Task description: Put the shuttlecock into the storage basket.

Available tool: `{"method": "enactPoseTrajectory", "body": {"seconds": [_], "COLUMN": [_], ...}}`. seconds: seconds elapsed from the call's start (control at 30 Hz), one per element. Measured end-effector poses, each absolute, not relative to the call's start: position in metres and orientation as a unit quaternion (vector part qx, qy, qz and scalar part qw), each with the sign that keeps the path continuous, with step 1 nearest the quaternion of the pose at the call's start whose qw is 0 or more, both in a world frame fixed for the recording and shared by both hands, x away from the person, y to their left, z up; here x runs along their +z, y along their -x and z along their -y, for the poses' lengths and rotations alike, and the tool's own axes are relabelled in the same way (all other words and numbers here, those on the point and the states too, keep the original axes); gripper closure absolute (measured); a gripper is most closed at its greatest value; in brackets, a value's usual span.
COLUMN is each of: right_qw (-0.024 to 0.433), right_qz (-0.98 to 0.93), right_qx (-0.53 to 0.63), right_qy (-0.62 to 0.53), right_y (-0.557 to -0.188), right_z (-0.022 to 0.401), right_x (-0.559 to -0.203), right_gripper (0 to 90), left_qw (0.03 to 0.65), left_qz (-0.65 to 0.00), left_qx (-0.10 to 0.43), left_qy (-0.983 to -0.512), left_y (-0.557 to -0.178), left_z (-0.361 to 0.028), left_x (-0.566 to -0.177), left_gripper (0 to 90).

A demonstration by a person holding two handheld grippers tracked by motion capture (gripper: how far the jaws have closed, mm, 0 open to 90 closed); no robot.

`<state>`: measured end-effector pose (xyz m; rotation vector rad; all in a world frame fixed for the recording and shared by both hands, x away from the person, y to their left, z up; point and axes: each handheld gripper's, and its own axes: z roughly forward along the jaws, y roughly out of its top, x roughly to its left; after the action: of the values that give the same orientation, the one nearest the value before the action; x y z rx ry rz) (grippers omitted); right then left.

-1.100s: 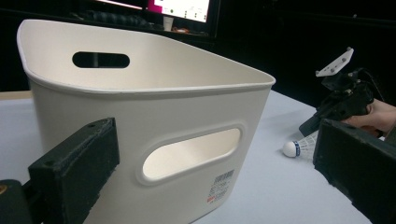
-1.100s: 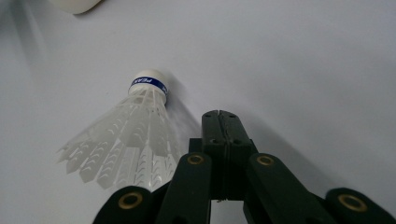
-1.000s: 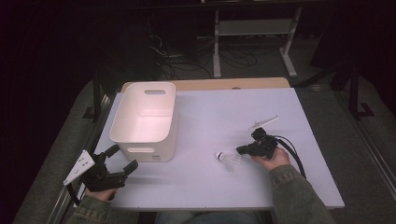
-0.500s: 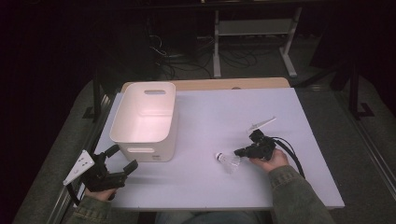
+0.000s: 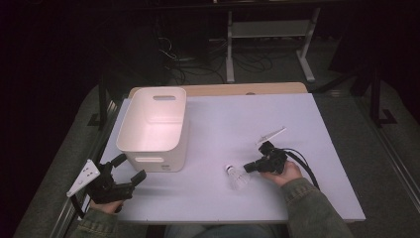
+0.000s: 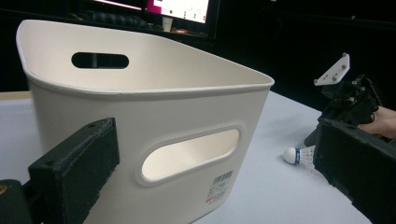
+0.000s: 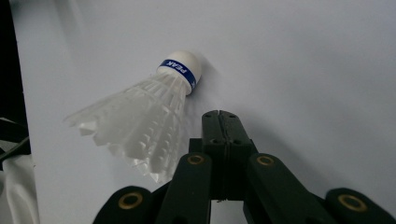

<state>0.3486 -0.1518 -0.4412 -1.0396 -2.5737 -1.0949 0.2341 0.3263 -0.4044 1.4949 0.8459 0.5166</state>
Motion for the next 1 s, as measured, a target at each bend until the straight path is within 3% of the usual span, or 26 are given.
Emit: {"method": "enactPoseTrajectory", "body": {"seconds": [1.0], "right_qw": [0.119], "right_qz": [0.873], "right_qx": [-0.369], "right_qy": [0.296], "right_y": [-0.337], "right_z": [0.120], "right_x": [-0.443], "right_gripper": [88.4], "left_qw": [0.627], "left_qz": [-0.370], "left_qx": [0.224], "left_qy": [-0.648], "left_y": [-0.234], "left_z": [-0.326], "left_x": [-0.404], "left_gripper": [0.0]}}
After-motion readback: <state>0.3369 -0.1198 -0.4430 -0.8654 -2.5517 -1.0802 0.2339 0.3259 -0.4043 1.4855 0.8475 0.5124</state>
